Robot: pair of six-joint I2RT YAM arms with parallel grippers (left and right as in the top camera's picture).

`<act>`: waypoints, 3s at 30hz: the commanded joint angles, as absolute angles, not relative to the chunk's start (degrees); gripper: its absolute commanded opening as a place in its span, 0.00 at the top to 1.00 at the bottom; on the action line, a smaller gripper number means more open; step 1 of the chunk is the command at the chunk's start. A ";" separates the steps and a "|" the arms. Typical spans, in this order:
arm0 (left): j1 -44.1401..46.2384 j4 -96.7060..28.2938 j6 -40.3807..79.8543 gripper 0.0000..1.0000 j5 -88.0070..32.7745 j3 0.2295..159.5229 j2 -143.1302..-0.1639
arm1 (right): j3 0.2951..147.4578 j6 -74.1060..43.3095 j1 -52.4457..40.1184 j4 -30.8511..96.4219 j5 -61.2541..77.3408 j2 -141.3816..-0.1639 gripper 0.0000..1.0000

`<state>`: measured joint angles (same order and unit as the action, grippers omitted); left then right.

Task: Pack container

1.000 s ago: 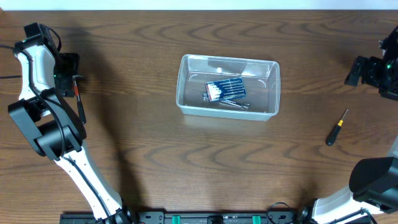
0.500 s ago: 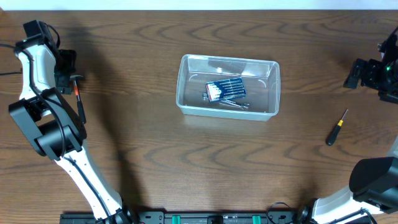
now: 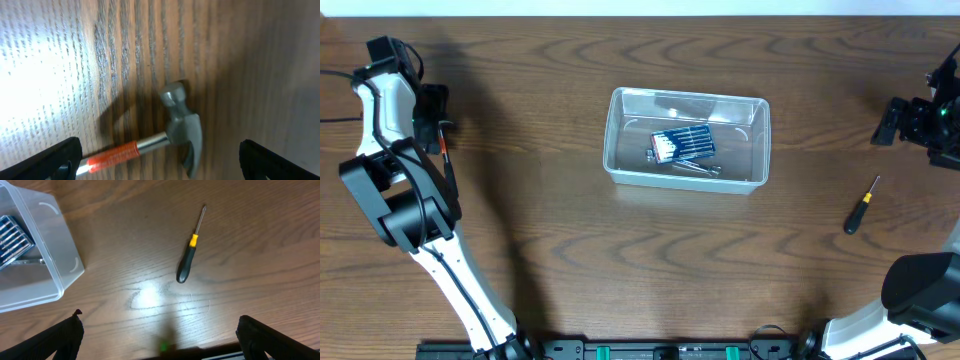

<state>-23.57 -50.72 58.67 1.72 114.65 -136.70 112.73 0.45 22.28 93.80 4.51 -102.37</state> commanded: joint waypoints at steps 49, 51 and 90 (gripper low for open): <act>-23.57 -54.06 59.44 0.11 0.47 114.17 -139.33 | 112.60 0.32 21.65 97.27 4.91 -102.32 0.01; -23.62 -54.87 59.44 0.11 0.47 114.17 -139.33 | 112.60 0.34 21.65 97.27 4.84 -102.32 0.01; -23.70 -59.11 60.27 0.59 0.47 114.17 -139.33 | 112.60 0.49 21.65 97.30 4.54 -102.32 0.01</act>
<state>-23.57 -58.54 60.05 -0.01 114.65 -138.02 112.73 0.45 22.28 97.10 4.49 -102.37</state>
